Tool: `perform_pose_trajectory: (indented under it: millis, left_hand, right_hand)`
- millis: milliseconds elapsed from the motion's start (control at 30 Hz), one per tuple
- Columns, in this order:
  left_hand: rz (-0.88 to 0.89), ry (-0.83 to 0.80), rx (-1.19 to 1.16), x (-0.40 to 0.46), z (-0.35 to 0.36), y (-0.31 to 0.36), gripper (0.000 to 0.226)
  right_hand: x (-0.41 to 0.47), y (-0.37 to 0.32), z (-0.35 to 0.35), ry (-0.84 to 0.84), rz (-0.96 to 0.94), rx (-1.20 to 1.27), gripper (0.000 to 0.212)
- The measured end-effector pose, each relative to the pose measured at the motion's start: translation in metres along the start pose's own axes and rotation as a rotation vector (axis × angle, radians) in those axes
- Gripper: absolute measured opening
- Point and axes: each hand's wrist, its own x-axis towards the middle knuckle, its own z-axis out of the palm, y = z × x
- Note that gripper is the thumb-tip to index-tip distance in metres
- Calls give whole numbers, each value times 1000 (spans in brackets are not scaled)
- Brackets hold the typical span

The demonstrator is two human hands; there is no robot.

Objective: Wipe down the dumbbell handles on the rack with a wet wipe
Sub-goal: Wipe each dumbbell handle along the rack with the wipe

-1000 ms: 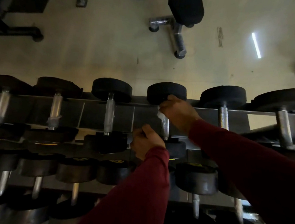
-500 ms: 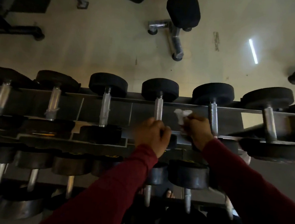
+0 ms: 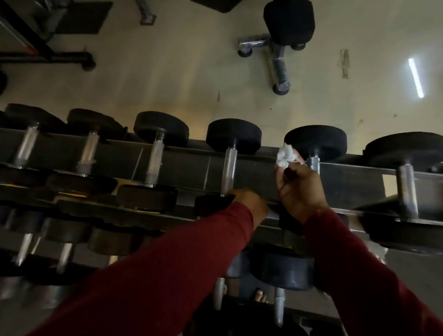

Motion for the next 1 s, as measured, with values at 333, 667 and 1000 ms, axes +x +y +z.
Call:
perform_pose_trajectory:
  millis: [333, 667, 1000]
  left_hand:
    - [32, 339, -172, -38, 31, -41, 49]
    - [-128, 500, -1094, -41, 74, -54, 45]
    - [-1169, 664, -1933, 1, 74, -41, 26]
  right_hand:
    - [-3, 2, 7, 45, 43, -9, 31]
    - [0, 18, 3, -5, -4, -505, 26]
    - [52, 59, 33, 223, -304, -1505, 20]
